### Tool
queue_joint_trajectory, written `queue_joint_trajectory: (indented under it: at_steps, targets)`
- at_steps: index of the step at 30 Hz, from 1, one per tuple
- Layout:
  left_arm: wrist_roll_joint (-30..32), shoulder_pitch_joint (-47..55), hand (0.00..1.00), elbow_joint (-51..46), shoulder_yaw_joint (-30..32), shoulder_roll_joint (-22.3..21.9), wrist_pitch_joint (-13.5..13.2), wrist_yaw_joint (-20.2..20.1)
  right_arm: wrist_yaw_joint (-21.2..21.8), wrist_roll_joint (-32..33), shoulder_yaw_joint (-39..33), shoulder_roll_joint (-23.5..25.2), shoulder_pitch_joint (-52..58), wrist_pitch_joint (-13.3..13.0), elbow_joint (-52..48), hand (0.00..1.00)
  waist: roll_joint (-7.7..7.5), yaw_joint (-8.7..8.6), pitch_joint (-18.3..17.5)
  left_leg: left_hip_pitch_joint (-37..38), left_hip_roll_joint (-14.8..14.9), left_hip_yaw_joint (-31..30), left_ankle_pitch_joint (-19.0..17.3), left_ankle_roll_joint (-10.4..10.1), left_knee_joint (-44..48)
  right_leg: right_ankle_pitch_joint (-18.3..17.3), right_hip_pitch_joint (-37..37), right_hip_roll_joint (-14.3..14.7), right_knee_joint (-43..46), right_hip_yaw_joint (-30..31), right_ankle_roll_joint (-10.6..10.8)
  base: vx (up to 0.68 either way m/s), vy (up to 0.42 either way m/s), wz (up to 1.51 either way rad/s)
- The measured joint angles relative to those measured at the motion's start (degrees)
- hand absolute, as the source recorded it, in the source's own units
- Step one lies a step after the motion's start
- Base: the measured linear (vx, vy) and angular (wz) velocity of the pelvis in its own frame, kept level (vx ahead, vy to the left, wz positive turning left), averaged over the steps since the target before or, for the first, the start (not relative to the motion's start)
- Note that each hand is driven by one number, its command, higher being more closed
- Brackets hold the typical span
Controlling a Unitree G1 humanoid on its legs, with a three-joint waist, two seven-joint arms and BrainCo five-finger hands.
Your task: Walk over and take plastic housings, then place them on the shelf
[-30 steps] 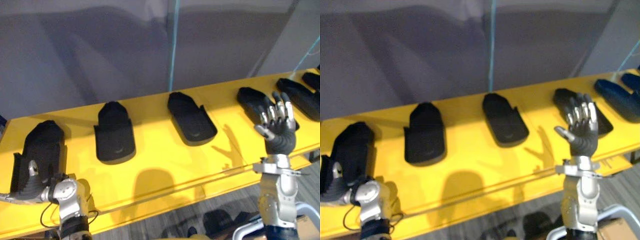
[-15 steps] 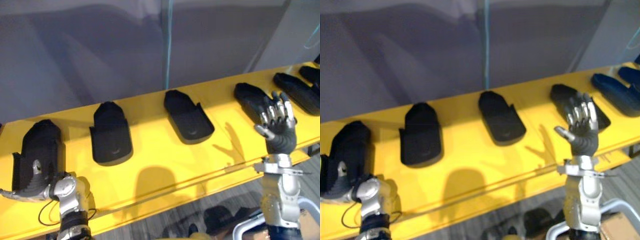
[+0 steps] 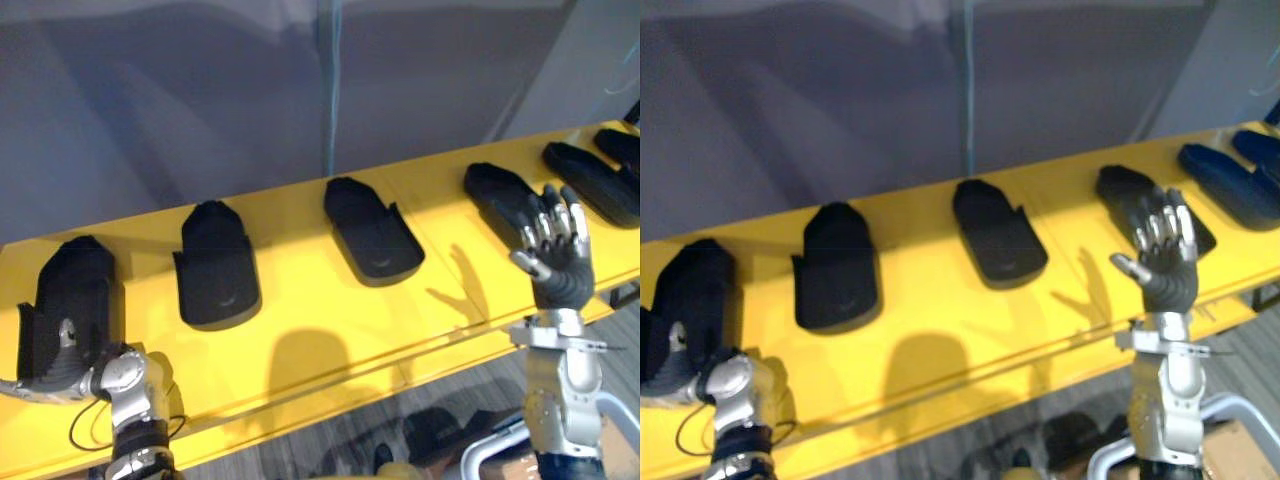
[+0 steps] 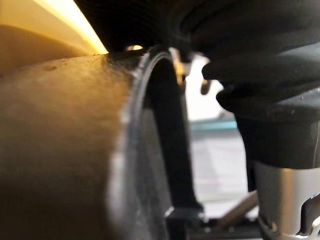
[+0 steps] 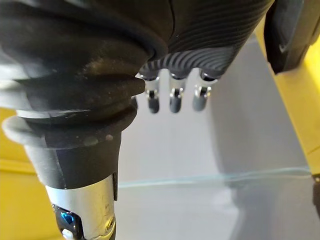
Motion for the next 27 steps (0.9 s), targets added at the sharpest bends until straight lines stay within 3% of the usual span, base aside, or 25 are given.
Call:
queue_joint_trajectory:
  at_steps: [5,9,12,16,18,21,22,23,25,27]
  targets:
    - [-0.3,0.0,0.0,0.0,0.8,2.6,0.0,0.1,0.0,0.0,-0.1,0.0,0.7,0.1,-0.1,0.0,0.02,-0.02,0.0,0.0,0.0,-0.1,0.0,0.0,0.0,0.0,0.0,0.0,0.0,-0.1,0.0,0.0,0.0,0.0]
    - [0.4,0.2,0.0,-1.5,2.8,3.7,-2.7,1.6,0.0,0.0,-0.1,0.0,1.2,1.0,-0.6,0.0,0.09,0.06,0.1,-0.1,0.0,-0.3,0.0,0.0,0.0,0.0,0.1,-0.1,0.0,-0.4,0.0,0.0,0.0,0.01]
    - [5.8,4.1,0.0,-17.4,4.9,-0.4,-5.1,5.5,0.0,0.0,-0.1,1.4,2.8,1.3,-2.7,0.0,0.0,0.21,0.2,-0.1,-0.1,-1.0,0.0,0.0,-0.1,0.0,0.7,-0.2,-0.5,-1.0,0.0,0.0,0.0,0.1]
    - [14.4,12.0,0.0,-44.9,3.7,-8.5,-5.0,6.6,-1.3,-0.7,0.2,5.0,3.9,1.6,-5.7,0.0,0.76,1.12,0.7,0.1,-0.2,-2.1,0.0,0.0,-0.2,0.0,1.8,-0.6,-0.7,-2.4,0.0,0.01,0.009,0.16]
    - [16.8,16.0,0.0,-56.4,-0.7,-11.6,-5.1,1.6,-3.0,-1.6,0.7,5.9,4.4,2.0,-6.9,0.0,1.29,1.81,1.1,0.4,-0.3,-3.4,0.0,0.0,-0.2,0.0,2.8,-0.7,-0.9,-3.6,0.0,-0.01,-0.002,0.26]
    - [15.7,21.5,0.0,-65.1,-7.0,-12.3,-5.4,-10.1,-4.6,-1.8,3.3,7.2,4.4,2.3,-6.9,0.0,1.53,2.78,1.1,0.2,-0.3,-3.8,0.0,0.0,0.0,-0.1,3.0,-0.7,-0.9,-4.0,-0.1,-0.04,-0.012,0.12]
    - [12.2,22.6,0.0,-66.2,-9.4,-12.1,-5.8,-17.5,-5.3,-2.2,3.8,7.5,4.4,2.3,-6.9,0.0,1.57,3.22,1.1,0.0,-0.4,-4.1,0.1,0.1,0.1,-0.1,3.0,-0.7,-0.9,-4.2,0.0,-0.04,-0.016,0.09]
    - [9.9,23.0,0.0,-66.5,-10.6,-12.1,-5.6,-21.8,-5.4,-2.3,3.9,7.6,4.4,2.3,-6.9,0.0,1.57,3.26,1.1,-0.1,-0.5,-4.4,0.1,0.2,0.1,-0.1,3.0,-0.8,-0.9,-4.6,0.0,-0.05,-0.026,0.16]
    - [3.8,25.1,0.0,-66.5,-14.9,-11.9,-2.5,-35.8,-6.4,-2.7,3.9,7.6,4.4,2.3,-6.9,0.0,1.49,3.23,1.2,-0.1,-0.7,-4.8,0.3,0.4,-0.1,-0.2,3.3,-0.9,-0.9,-5.3,0.0,-0.06,-0.012,0.11]
    - [-0.2,27.1,0.0,-66.1,-15.8,-11.9,0.6,-43.3,-6.5,-2.7,3.8,7.8,4.9,2.2,-6.9,0.0,1.4,3.22,1.2,-0.1,-0.8,-4.8,0.3,0.4,-0.3,-0.2,3.3,-1.0,-0.9,-5.4,0.0,-0.04,0.009,0.01]
